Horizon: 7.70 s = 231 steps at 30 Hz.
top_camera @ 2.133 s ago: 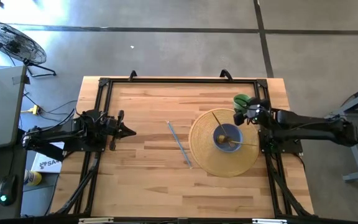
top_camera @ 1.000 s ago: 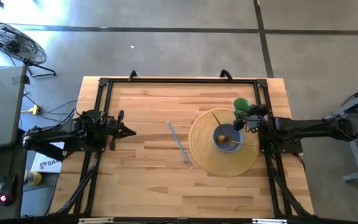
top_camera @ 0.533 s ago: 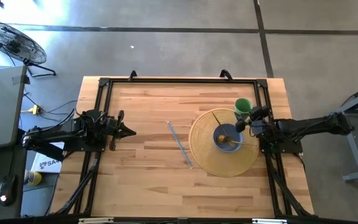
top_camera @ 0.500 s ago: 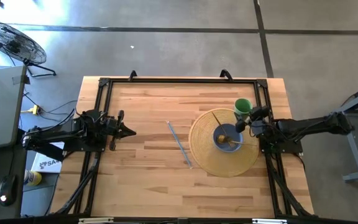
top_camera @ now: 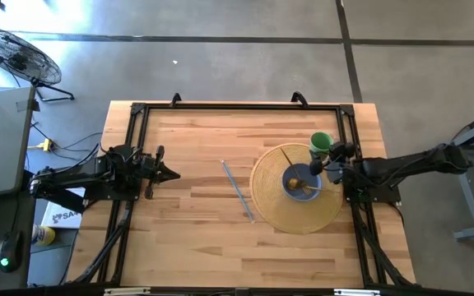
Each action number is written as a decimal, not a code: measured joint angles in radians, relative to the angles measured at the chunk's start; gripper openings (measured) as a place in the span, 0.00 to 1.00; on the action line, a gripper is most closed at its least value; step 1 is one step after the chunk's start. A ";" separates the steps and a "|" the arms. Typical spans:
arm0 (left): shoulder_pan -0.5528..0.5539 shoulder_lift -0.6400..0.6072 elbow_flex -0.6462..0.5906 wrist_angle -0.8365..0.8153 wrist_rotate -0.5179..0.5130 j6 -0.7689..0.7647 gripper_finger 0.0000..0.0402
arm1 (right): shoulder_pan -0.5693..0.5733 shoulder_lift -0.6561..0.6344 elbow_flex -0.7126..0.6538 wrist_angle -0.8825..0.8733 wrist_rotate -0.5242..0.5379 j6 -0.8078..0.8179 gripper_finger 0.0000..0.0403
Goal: Pick & Place Utensil
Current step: Put the green cup on the brown mat to the top right of the blue bowl, then put the blue straw into the green cup on the brown mat
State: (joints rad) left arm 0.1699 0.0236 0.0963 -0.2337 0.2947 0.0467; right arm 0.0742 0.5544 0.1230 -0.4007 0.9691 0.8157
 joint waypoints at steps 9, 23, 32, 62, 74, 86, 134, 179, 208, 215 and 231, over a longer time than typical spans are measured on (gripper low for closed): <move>0.000 0.000 0.000 0.000 0.000 0.000 0.02 | 0.000 0.066 0.000 0.039 0.016 0.074 0.87; 0.000 0.000 0.000 0.000 0.000 0.000 0.02 | 0.000 0.144 -0.001 0.061 0.040 0.074 0.92; 0.000 0.000 0.000 0.000 0.000 0.000 0.02 | 0.000 0.174 -0.001 0.075 0.053 0.100 0.92; 0.000 0.000 0.000 0.000 0.000 0.000 0.02 | -0.034 0.186 0.059 -0.035 -0.089 0.162 0.99; 0.000 0.000 0.000 0.000 0.000 0.000 0.02 | -0.042 0.186 0.087 -0.090 -0.195 0.241 0.99; 0.000 0.000 0.000 0.000 0.000 0.000 0.02 | -0.042 0.186 0.175 -0.243 -0.277 0.312 0.99; 0.000 0.000 0.000 0.000 0.000 0.000 0.02 | -0.040 0.201 0.505 -0.654 -0.612 0.416 0.89; 0.000 0.000 0.000 0.000 0.000 0.000 0.02 | 0.053 1.388 1.242 -0.072 -0.549 -0.059 0.67; 0.000 0.000 0.000 0.000 0.000 0.000 0.02 | 0.029 1.592 1.246 0.109 -0.576 -0.068 0.23; 0.000 0.000 0.000 0.000 0.000 0.000 0.02 | 0.029 1.592 1.245 0.106 -0.570 -0.057 0.11; 0.000 0.000 0.000 0.000 0.000 0.000 0.02 | 0.070 1.455 1.224 0.114 -0.430 -0.120 0.00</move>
State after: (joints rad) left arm 0.1699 0.0238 0.0962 -0.2337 0.2949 0.0467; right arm 0.1440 2.0090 1.3469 -0.2867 0.5387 0.6960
